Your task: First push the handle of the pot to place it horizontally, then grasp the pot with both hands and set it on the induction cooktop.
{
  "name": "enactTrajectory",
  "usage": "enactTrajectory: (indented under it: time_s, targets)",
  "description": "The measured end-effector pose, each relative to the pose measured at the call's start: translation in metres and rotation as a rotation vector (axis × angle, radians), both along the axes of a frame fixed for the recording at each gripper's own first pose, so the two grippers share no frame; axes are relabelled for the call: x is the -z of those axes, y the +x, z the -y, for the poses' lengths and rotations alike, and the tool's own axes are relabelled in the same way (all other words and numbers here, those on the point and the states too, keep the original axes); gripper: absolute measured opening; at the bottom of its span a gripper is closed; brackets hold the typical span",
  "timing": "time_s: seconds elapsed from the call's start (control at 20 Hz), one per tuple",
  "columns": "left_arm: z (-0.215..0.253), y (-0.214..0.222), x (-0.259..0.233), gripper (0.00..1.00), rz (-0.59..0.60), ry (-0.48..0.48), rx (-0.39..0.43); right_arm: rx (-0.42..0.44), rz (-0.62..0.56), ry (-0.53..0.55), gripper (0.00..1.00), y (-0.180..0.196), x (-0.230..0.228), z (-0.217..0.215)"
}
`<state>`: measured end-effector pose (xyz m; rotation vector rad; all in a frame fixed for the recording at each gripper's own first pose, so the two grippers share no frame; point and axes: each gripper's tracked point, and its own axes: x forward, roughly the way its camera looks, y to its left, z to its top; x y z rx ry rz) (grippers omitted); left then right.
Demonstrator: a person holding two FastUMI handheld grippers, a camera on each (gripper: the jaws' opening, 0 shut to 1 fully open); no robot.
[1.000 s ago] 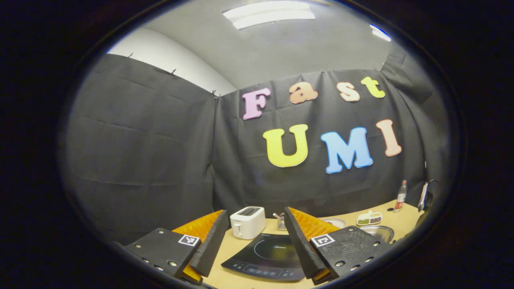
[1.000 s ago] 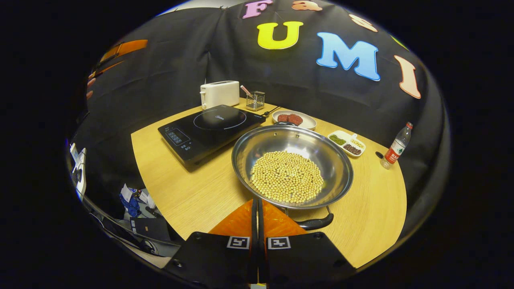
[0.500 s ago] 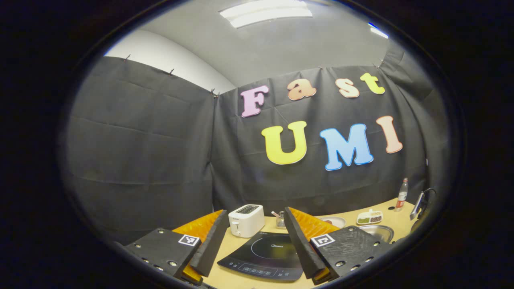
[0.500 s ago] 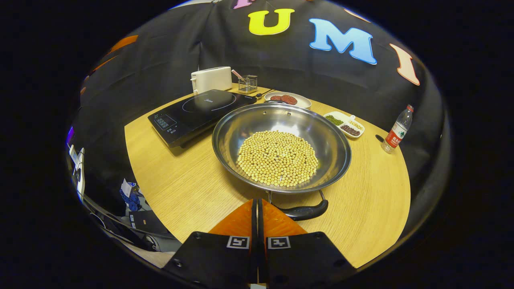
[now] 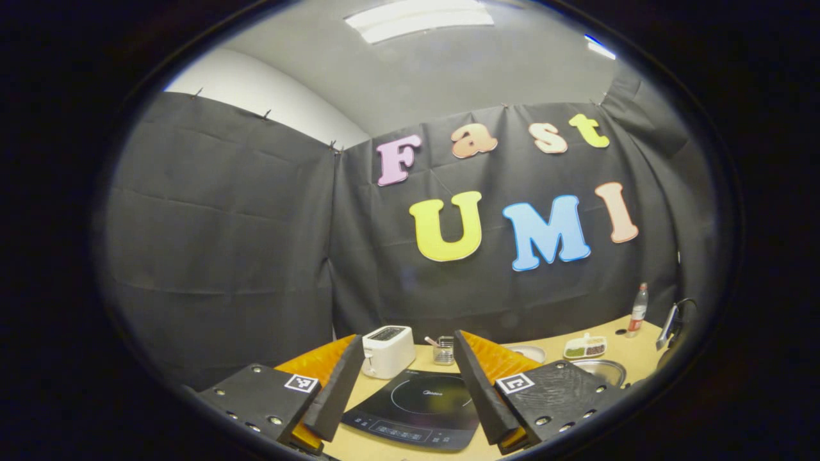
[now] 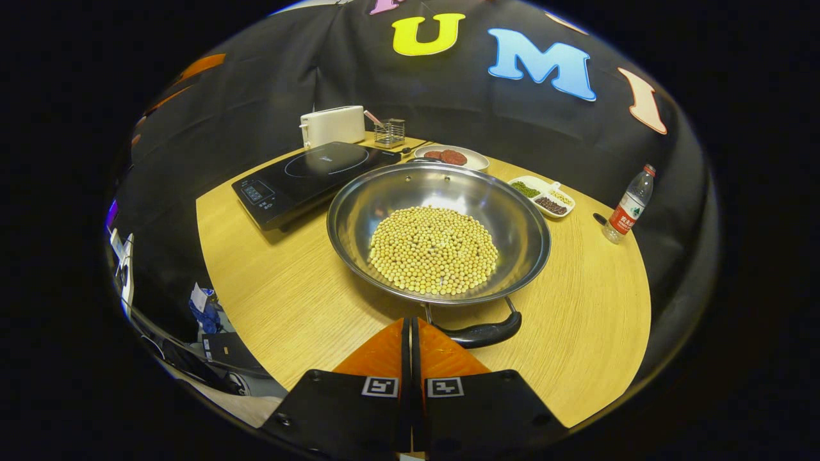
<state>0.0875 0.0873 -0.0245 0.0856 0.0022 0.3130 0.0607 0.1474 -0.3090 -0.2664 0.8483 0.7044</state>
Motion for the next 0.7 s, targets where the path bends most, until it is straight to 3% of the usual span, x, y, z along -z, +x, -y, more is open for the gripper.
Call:
enactTrajectory:
  time_s: [0.7]
  targets:
    - [0.03,0.029,-0.002,0.82,0.008,0.006,0.059,0.091,0.017,-0.032,0.02,0.032,0.004,0.04]
